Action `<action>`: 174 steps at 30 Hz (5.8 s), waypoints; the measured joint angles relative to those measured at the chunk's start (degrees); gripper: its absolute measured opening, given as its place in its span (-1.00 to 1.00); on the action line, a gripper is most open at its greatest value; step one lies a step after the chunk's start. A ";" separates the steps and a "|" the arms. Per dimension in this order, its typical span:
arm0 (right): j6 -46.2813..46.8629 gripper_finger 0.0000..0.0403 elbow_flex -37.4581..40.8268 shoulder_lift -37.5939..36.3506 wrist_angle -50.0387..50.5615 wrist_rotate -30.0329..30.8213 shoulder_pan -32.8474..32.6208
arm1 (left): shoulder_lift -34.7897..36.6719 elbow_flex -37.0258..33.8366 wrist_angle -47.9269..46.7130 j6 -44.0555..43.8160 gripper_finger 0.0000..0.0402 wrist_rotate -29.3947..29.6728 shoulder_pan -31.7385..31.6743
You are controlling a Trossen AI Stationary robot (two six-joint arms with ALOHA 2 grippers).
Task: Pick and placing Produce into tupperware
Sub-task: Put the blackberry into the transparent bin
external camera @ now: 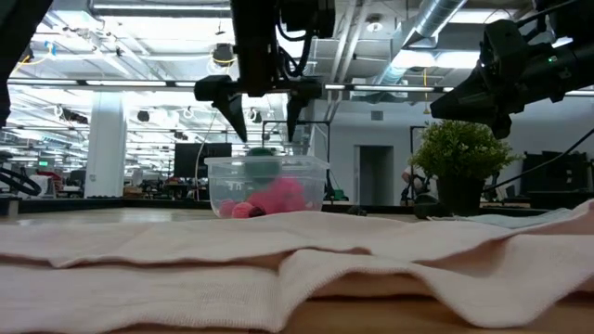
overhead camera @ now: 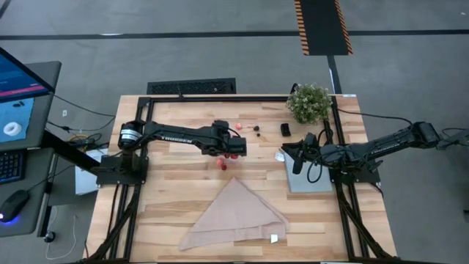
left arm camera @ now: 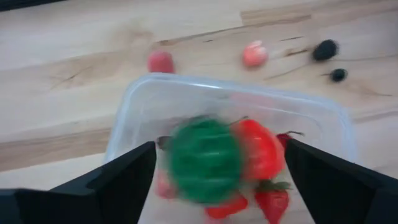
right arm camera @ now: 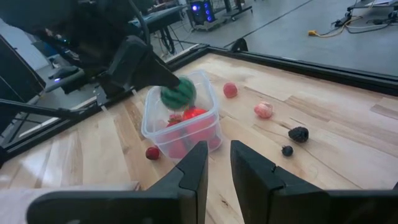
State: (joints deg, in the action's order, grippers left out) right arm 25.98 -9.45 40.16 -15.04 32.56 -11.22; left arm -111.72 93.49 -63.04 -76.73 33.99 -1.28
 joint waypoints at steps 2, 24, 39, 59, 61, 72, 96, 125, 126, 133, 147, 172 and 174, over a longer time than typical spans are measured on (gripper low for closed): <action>0.00 -0.54 0.00 0.00 -0.01 0.02 0.00 | 0.00 0.00 0.94 0.52 0.82 0.21 -0.05; 0.00 -0.54 0.04 0.00 -0.12 0.02 0.01 | 4.61 0.11 3.49 13.12 0.83 35.29 25.35; 0.00 -0.54 0.04 0.00 -0.01 0.00 -0.01 | 6.32 -2.84 8.97 8.33 0.78 41.51 39.05; -2.15 -0.54 0.04 0.00 -0.01 0.31 0.10 | 20.48 -1.88 61.24 80.17 0.78 12.43 38.72; -2.37 -0.54 0.04 0.02 -0.67 1.61 0.23 | 24.16 -1.82 65.36 85.98 0.78 -2.06 36.95; 3.36 -0.54 -0.02 -0.09 -13.49 5.31 3.19 | 40.11 -1.84 37.45 80.42 0.78 -9.31 27.49; -13.25 -0.54 -42.74 16.23 38.15 -8.34 23.84 | 70.20 -52.41 69.90 77.11 0.78 -27.69 7.32; -14.12 -0.54 -53.70 39.68 38.69 -22.10 31.87 | 76.19 -73.37 85.02 70.36 0.78 -25.75 4.00; -14.26 -0.54 -53.70 40.15 39.62 -22.27 31.97 | 76.21 -73.70 85.50 70.56 0.78 -25.85 4.00; -19.12 -0.54 -53.63 41.79 43.34 -21.77 31.95 | 78.24 -77.07 87.21 70.40 0.78 -25.51 3.32; -11.81 -0.29 -53.71 46.55 46.50 -38.15 40.74 | 79.14 -81.81 91.69 65.70 0.78 -24.53 2.38; -14.98 0.45 -68.87 70.95 57.99 -36.58 39.77 | 79.13 -81.81 91.51 64.63 0.78 -27.20 2.44; -15.72 0.45 -68.87 70.93 57.68 -35.22 39.75 | 79.14 -81.81 91.53 64.62 0.78 -27.33 2.47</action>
State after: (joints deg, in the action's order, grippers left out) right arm 10.26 -78.32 111.09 42.63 -2.65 28.53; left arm -32.58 11.68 28.49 -12.11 6.66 1.19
